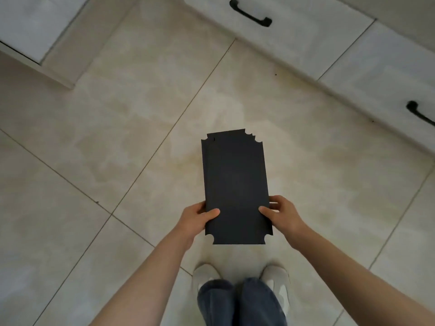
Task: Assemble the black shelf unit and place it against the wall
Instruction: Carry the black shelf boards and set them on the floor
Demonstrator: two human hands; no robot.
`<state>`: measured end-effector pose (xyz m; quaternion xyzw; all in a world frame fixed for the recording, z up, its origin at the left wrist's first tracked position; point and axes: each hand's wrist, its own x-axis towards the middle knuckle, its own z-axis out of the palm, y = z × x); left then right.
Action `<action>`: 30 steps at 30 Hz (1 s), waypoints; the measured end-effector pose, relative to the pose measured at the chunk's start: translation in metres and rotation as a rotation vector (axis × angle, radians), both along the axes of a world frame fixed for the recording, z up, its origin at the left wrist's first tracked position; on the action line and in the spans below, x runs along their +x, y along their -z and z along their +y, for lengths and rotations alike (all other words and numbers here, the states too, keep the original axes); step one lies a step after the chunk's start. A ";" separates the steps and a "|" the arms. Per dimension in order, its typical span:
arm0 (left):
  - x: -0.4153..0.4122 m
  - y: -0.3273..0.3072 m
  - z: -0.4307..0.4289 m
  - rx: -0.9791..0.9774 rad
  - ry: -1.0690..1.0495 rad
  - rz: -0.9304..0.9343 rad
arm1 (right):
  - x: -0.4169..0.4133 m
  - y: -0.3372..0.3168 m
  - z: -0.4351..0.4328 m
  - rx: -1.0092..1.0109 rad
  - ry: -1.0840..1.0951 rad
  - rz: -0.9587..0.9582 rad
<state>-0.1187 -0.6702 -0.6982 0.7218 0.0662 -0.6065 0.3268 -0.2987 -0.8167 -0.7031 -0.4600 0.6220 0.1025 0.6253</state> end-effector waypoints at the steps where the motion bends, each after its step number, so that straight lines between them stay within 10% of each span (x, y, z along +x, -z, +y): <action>1: 0.002 0.011 -0.003 -0.003 -0.007 0.001 | 0.002 0.009 -0.002 -0.005 0.000 0.002; 30: -0.005 0.119 -0.012 0.109 0.152 -0.242 | 0.009 0.113 0.003 -0.070 -0.076 0.099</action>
